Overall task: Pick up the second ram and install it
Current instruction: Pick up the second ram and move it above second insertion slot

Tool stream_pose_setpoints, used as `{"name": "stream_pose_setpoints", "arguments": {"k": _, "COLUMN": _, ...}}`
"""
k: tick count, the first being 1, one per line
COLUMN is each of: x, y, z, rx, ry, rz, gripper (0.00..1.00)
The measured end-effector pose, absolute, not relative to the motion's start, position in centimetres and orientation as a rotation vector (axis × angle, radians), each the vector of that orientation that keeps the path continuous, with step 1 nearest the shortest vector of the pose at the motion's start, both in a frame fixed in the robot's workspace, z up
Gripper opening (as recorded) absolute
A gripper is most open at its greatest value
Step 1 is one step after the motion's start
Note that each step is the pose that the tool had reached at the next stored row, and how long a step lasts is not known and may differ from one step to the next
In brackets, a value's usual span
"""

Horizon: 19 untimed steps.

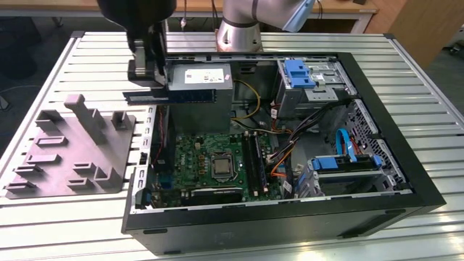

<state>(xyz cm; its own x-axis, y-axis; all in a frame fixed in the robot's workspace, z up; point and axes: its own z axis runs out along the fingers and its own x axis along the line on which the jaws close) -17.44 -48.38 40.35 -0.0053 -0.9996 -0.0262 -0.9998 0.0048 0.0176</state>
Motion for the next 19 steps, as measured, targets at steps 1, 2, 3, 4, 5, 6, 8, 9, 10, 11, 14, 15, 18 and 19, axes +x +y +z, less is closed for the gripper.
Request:
{"name": "stream_pose_setpoints", "arguments": {"k": 1, "x": -17.1, "y": -48.4, "z": 40.3, "rx": -2.211, "ry": 2.222, "rz": 0.048, "gripper": 0.11}}
{"name": "stream_pose_setpoints", "arguments": {"k": 2, "x": -16.7, "y": -48.4, "z": 40.3, "rx": -2.211, "ry": 2.222, "rz": 0.048, "gripper": 0.11}}
{"name": "stream_pose_setpoints", "arguments": {"k": 3, "x": -16.4, "y": -48.4, "z": 40.3, "rx": -2.211, "ry": 2.222, "rz": 0.048, "gripper": 0.11}}
{"name": "stream_pose_setpoints", "arguments": {"k": 4, "x": -16.0, "y": -48.4, "z": 40.3, "rx": -2.211, "ry": 2.222, "rz": 0.048, "gripper": 0.11}}
{"name": "stream_pose_setpoints", "arguments": {"k": 5, "x": -15.6, "y": -48.4, "z": 40.3, "rx": -2.211, "ry": 2.222, "rz": 0.049, "gripper": 0.11}}
{"name": "stream_pose_setpoints", "arguments": {"k": 6, "x": -15.3, "y": -48.4, "z": 40.3, "rx": -2.211, "ry": 2.222, "rz": 0.049, "gripper": 0.11}}
{"name": "stream_pose_setpoints", "arguments": {"k": 8, "x": -14.6, "y": -48.4, "z": 40.3, "rx": -2.211, "ry": 2.222, "rz": 0.049, "gripper": 0.11}}
{"name": "stream_pose_setpoints", "arguments": {"k": 9, "x": -14.2, "y": -48.4, "z": 40.3, "rx": -2.211, "ry": 2.222, "rz": 0.049, "gripper": 0.11}}
{"name": "stream_pose_setpoints", "arguments": {"k": 10, "x": -13.9, "y": -48.4, "z": 40.2, "rx": -2.211, "ry": 2.222, "rz": 0.049, "gripper": 0.11}}
{"name": "stream_pose_setpoints", "arguments": {"k": 11, "x": -13.5, "y": -48.4, "z": 40.2, "rx": -2.211, "ry": 2.222, "rz": 0.049, "gripper": 0.11}}
{"name": "stream_pose_setpoints", "arguments": {"k": 14, "x": -12.5, "y": -48.4, "z": 40.2, "rx": -2.211, "ry": 2.222, "rz": 0.049, "gripper": 0.11}}
{"name": "stream_pose_setpoints", "arguments": {"k": 15, "x": -12.3, "y": -48.4, "z": 40.2, "rx": -2.211, "ry": 2.222, "rz": 0.049, "gripper": 0.11}}
{"name": "stream_pose_setpoints", "arguments": {"k": 18, "x": -11.7, "y": -48.5, "z": 40.1, "rx": -2.209, "ry": 2.224, "rz": 0.049, "gripper": 0.11}}
{"name": "stream_pose_setpoints", "arguments": {"k": 19, "x": -11.5, "y": -48.5, "z": 40.1, "rx": -2.208, "ry": 2.225, "rz": 0.049, "gripper": 0.11}}
